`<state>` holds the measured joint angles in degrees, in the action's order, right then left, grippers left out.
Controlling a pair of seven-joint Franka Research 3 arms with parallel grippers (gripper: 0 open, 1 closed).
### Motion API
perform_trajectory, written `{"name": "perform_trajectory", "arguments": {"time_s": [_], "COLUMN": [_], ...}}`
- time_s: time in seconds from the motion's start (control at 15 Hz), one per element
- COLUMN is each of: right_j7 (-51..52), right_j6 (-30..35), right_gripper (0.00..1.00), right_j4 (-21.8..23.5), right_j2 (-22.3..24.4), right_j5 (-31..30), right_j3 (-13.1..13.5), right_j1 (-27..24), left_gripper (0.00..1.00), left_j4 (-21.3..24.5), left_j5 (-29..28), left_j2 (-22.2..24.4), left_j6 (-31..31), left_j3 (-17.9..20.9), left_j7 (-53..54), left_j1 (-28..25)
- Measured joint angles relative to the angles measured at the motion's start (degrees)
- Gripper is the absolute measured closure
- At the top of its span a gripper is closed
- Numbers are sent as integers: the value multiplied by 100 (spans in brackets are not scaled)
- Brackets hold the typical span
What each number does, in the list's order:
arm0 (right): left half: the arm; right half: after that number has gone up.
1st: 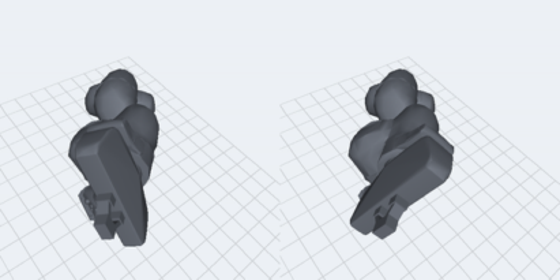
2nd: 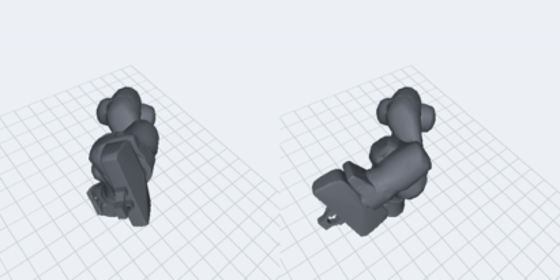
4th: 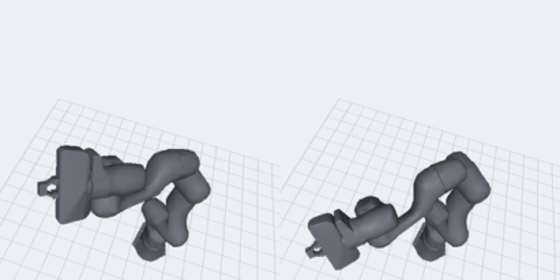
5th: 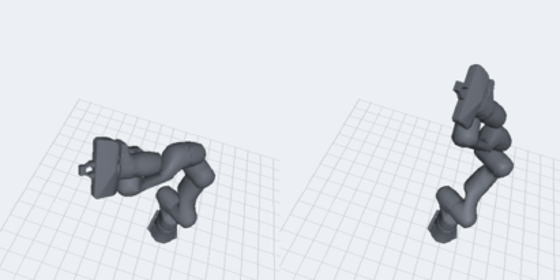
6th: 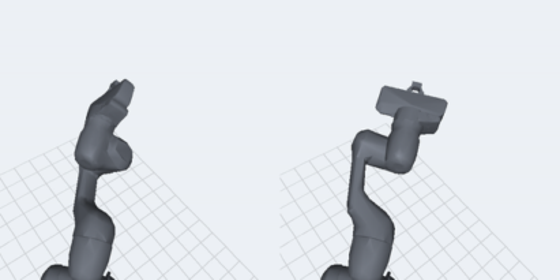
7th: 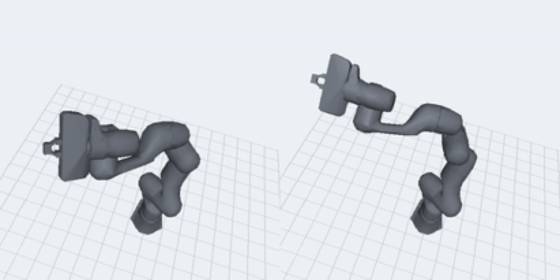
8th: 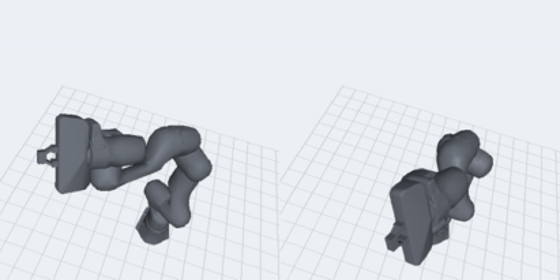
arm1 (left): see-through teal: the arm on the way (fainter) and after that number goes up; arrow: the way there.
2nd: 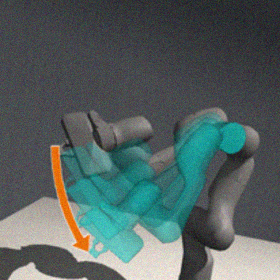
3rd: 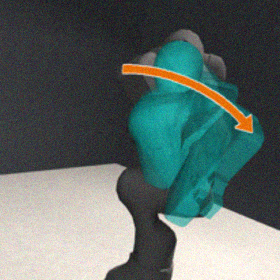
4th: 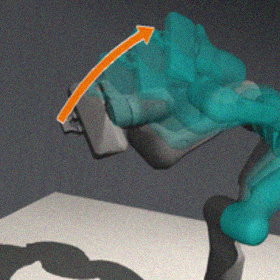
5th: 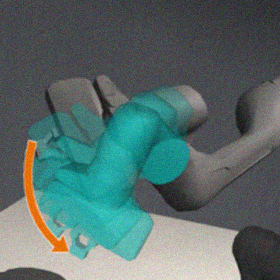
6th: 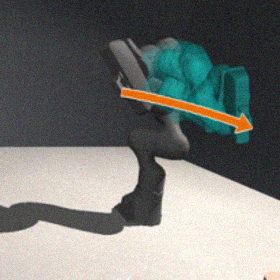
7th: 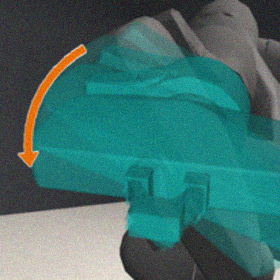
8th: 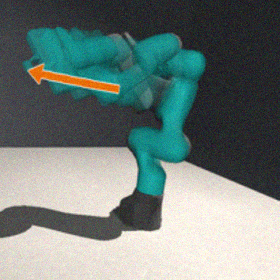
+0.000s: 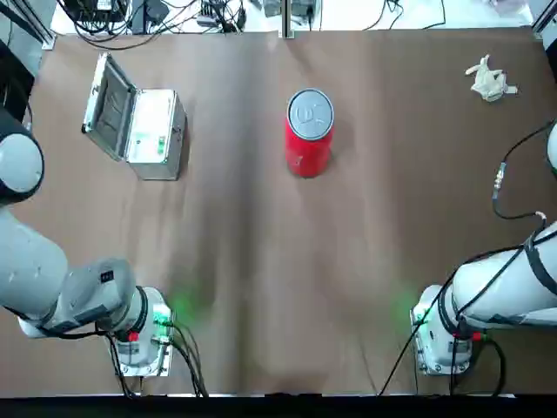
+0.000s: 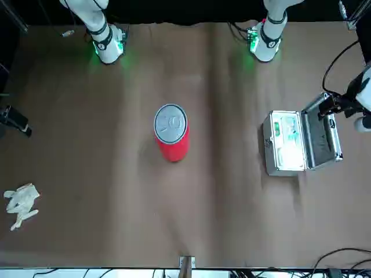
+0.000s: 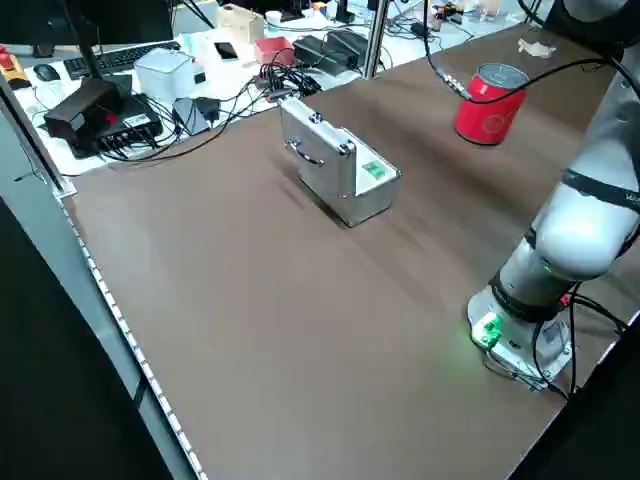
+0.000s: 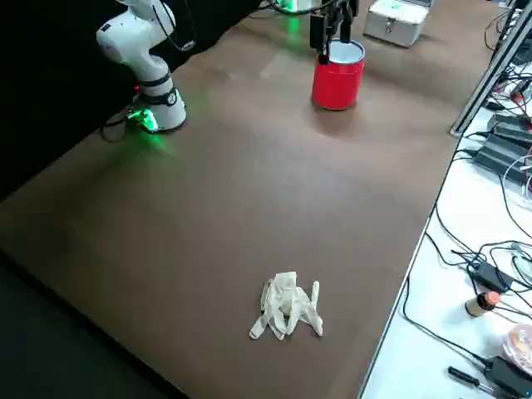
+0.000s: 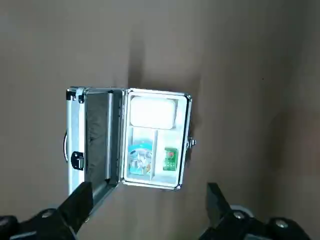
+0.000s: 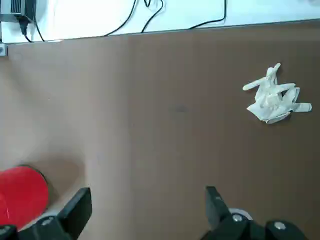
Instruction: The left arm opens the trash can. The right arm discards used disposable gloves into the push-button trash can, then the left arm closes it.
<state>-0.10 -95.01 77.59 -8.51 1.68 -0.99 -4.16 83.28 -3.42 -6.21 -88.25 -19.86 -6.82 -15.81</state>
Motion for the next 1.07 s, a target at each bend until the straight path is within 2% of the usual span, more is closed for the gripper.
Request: {"name": "perform_trajectory", "arguments": {"time_s": [0.6, 0.8, 1.07], "right_j7": [-3, -3, 0], "right_j6": [189, 189, 138], "right_gripper": [0, 0, 0], "right_j4": [21, 28, 124], "right_j2": [9, 4, -254], "right_j5": [-3, -8, -109], "right_j3": [26, 38, 55], "right_j1": [-82, -278, -703], "left_gripper": [0, 0, 0], "left_j4": [0, -1, 3], "left_j5": [2, 78, 1000], "left_j2": [-12, -36, -230], "left_j6": [9, 9, 9], "left_j3": [-31, -272, -779], "left_j7": [26, 60, -211], "left_j1": [35, 125, 290]}}
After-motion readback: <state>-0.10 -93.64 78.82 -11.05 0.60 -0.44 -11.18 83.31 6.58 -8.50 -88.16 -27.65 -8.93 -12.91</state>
